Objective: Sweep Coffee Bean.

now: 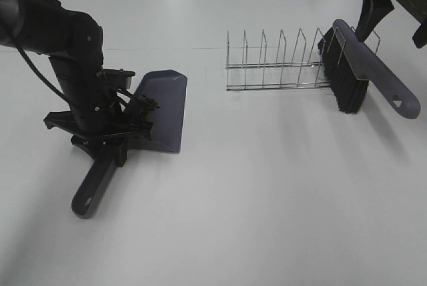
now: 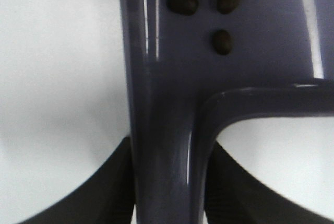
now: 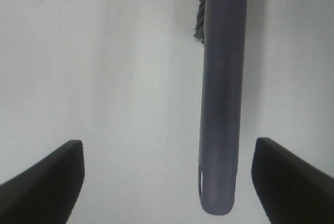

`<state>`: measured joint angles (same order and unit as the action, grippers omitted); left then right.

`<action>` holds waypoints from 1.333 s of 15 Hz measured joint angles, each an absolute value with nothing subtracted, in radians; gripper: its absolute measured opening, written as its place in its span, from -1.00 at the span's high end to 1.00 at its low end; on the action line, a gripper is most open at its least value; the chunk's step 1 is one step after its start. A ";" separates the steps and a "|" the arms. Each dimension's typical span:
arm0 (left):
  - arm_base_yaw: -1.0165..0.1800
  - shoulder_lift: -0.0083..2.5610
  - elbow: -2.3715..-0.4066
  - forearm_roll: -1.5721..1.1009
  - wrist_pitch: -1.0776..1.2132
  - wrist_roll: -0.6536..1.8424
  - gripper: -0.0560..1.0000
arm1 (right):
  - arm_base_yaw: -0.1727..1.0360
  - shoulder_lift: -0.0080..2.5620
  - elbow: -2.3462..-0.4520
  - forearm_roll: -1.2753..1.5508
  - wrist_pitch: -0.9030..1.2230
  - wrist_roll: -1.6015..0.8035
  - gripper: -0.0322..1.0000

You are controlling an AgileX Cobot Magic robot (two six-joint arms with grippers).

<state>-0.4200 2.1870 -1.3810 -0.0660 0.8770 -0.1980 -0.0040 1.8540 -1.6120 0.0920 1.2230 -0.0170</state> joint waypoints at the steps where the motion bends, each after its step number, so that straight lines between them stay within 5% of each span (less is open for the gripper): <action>1: -0.420 2.187 -1.382 -0.072 0.877 -0.198 0.27 | -0.004 1.837 -1.596 0.093 1.223 -0.017 -0.56; 6: -0.422 2.181 -1.386 -0.136 0.865 -0.198 -0.28 | -0.004 1.769 -1.577 0.093 1.222 -0.017 -0.56; 16: -0.415 2.025 -1.386 0.012 0.995 -0.235 -0.34 | -0.004 1.680 -1.573 0.099 1.223 -0.017 -0.56; 20: -0.256 1.905 -1.438 0.009 1.032 -0.171 -0.34 | -0.004 1.555 -1.465 0.110 1.221 -0.017 -0.56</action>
<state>-0.2560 1.9050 -1.4380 0.0090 1.0320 -0.1710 -0.0040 1.5550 -1.4650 0.1100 1.2210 -0.0170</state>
